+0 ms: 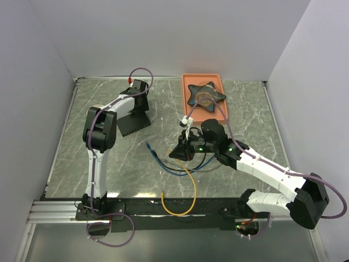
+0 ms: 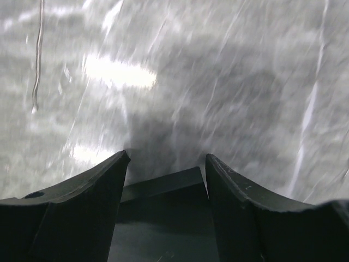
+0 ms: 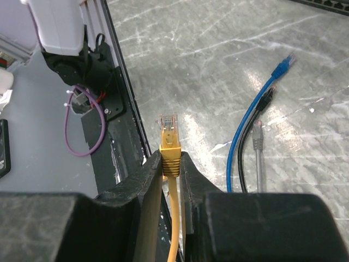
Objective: Insert the plug into the switch port
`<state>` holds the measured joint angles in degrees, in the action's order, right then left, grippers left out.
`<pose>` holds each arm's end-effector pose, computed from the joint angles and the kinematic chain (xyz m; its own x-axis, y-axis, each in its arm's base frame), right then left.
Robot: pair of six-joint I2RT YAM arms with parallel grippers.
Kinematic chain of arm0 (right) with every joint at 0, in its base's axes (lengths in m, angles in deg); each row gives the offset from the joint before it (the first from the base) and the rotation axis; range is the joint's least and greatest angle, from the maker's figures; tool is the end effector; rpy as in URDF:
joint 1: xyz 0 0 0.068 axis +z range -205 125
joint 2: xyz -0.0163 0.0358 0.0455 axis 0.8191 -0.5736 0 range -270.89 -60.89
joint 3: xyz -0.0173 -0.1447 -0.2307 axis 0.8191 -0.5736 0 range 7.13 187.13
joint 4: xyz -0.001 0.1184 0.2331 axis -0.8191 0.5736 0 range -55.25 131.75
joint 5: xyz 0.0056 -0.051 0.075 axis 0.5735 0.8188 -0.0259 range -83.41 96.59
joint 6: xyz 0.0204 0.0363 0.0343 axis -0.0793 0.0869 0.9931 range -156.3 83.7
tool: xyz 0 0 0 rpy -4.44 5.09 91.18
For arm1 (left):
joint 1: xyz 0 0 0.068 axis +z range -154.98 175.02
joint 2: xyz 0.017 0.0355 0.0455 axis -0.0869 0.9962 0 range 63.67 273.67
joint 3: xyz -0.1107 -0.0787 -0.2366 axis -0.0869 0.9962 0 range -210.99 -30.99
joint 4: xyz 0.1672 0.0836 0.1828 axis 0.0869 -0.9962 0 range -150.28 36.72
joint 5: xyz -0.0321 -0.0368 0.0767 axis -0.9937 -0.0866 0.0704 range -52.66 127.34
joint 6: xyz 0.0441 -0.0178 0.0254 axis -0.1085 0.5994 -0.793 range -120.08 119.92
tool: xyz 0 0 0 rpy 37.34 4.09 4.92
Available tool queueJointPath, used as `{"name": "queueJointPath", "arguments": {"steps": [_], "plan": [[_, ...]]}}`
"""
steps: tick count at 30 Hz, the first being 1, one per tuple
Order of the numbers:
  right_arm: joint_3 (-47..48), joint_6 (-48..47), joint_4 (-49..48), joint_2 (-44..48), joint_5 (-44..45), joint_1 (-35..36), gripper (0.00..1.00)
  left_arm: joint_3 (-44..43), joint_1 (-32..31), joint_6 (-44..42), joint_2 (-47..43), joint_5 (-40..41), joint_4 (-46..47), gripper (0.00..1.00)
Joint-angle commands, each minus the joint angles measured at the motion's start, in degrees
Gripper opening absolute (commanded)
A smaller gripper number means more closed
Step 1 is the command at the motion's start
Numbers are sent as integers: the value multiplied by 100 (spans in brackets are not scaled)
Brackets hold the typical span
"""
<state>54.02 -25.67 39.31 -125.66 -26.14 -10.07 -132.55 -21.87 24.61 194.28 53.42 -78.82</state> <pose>0.1670 0.1937 0.2946 -0.4403 -0.2201 -0.8704 -0.8818 0.2882 0.3732 0.4793 -0.1352 0.1592 -0.7611 -0.1886 -0.6207 -0.2118 0.9766 -0.0370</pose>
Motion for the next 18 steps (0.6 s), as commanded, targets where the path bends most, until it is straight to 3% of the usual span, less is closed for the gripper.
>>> {"name": "queueJointPath", "arguments": {"steps": [1,13,18], "plan": [[268,-61,-87,-35,-23,60,0,951,1,238,-158,-429,-751,65],[294,-61,-113,-158,-5,148,0,2763,-87,616,-1643,-676,-347,67],[355,-53,-95,-220,21,244,0,2677,-87,546,-2083,-256,-346,73]]}}
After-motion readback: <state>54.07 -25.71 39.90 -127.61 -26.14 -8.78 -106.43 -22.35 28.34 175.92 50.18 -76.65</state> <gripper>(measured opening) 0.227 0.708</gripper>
